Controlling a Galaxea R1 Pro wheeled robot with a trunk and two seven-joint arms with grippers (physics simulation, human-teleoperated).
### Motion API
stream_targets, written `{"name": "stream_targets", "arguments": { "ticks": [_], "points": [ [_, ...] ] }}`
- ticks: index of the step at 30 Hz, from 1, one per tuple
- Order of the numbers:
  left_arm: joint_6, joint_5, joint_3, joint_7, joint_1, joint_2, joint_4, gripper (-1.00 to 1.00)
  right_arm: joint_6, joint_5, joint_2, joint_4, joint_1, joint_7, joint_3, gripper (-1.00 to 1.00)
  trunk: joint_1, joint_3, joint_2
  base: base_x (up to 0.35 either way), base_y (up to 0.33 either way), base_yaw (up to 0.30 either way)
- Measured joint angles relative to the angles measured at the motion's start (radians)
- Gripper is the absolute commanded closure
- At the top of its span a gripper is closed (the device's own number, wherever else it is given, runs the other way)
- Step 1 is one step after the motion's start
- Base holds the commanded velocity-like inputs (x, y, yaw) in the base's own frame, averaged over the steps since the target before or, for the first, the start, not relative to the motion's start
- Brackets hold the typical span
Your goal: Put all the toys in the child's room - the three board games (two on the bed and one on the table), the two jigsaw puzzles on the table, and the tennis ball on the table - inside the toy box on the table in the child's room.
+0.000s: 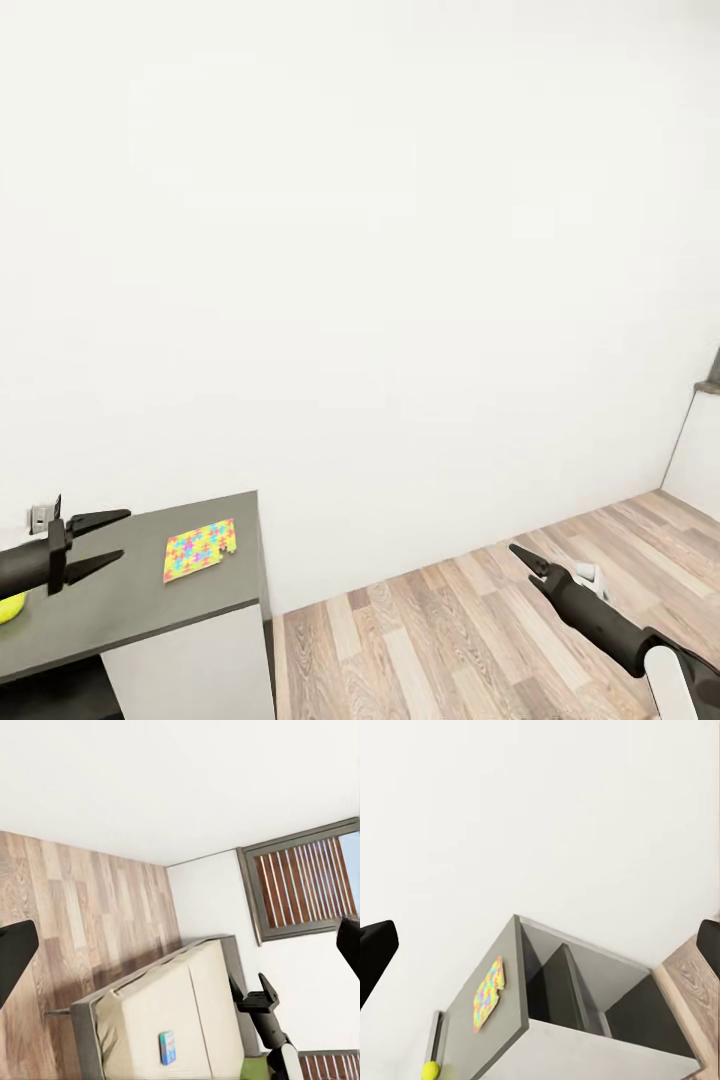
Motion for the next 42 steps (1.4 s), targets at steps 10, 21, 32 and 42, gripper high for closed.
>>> {"name": "stream_targets", "arguments": {
  "ticks": [10, 21, 32, 42],
  "points": [
    [0.0, 0.0, 0.0, 0.0, 0.0, 0.0, 0.0, -1.0, 0.0, 0.0, 0.0, 0.0, 0.0, -0.001, 0.0, -1.0, 0.0, 0.004, 0.0, 0.0, 0.0, -0.261],
    [0.0, 0.0, 0.0, 0.002, 0.0, 0.0, 0.0, -1.0, 0.0, 0.0, 0.0, 0.0, 0.0, -0.001, 0.0, -1.0, 0.0, 0.008, 0.0, 0.0, 0.0, -0.261],
    [0.0, 0.0, 0.0, 0.002, 0.0, 0.0, 0.001, -1.0, -0.001, 0.0, 0.0, 0.0, 0.0, -0.001, 0.0, -1.0, 0.0, 0.012, 0.0, 0.0, 0.0, -0.261],
    [0.0, 0.0, 0.0, 0.003, 0.0, -0.001, 0.0, -1.0, -0.001, 0.0, 0.0, 0.01, -0.001, -0.001, -0.001, -1.0, 0.0, 0.016, 0.0, 0.0, 0.0, -0.261]
  ]
}}
